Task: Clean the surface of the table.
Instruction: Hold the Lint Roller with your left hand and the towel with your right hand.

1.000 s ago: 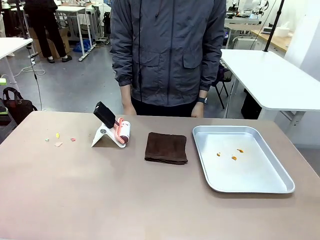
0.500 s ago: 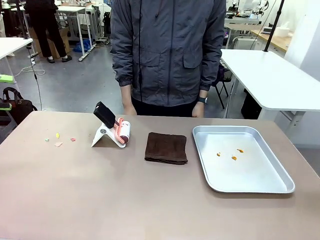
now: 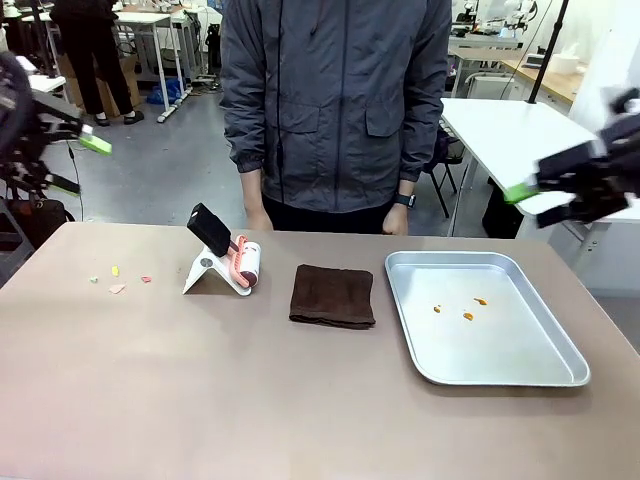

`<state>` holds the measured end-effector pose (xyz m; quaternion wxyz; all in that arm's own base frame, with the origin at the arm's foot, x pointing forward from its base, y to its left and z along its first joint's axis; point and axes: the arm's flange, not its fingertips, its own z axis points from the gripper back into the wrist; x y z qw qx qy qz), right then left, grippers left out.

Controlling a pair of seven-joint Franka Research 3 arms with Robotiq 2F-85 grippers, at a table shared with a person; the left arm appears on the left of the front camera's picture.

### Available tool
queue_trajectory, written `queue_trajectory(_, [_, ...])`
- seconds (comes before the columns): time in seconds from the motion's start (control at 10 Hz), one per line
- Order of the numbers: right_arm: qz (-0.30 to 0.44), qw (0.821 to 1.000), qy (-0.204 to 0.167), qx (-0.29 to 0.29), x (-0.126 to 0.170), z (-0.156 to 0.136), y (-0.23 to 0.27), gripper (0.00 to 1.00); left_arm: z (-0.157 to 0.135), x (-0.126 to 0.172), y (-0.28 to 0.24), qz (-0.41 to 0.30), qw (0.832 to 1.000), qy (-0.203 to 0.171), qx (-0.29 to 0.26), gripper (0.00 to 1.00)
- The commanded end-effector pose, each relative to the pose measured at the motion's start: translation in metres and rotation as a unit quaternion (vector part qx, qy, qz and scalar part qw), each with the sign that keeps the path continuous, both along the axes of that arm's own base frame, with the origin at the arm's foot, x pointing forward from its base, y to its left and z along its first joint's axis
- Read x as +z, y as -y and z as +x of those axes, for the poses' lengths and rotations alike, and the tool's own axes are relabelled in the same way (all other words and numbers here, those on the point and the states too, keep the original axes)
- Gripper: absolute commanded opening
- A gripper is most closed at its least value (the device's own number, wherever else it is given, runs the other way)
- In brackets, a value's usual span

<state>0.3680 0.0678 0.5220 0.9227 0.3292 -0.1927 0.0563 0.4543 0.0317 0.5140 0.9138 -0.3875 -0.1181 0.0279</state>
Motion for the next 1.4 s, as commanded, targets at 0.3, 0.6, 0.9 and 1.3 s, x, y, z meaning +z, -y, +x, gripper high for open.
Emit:
queue_trajectory(0.3, [-0.005,0.99,-0.116,-0.084,-0.06,0.055,-0.119,1.0,0.058,-0.05,0.057,0.039,0.994,-0.099,-0.011,1.0])
queue_trajectory(0.6, [-0.031,0.982,-0.16,-0.091,-0.124,0.055,-0.162,1.0,0.082,-0.086,0.078,0.049,0.99,-0.13,-0.005,1.0])
queue_trajectory(0.9, [-0.032,0.983,-0.165,-0.075,-0.134,0.05,-0.16,1.0,0.083,-0.085,0.078,0.011,0.994,-0.113,0.008,1.0])
queue_trajectory(1.3, [-0.032,0.982,-0.168,-0.077,-0.137,0.051,-0.159,1.0,0.086,-0.1,0.076,0.033,0.992,-0.125,-0.002,1.0])
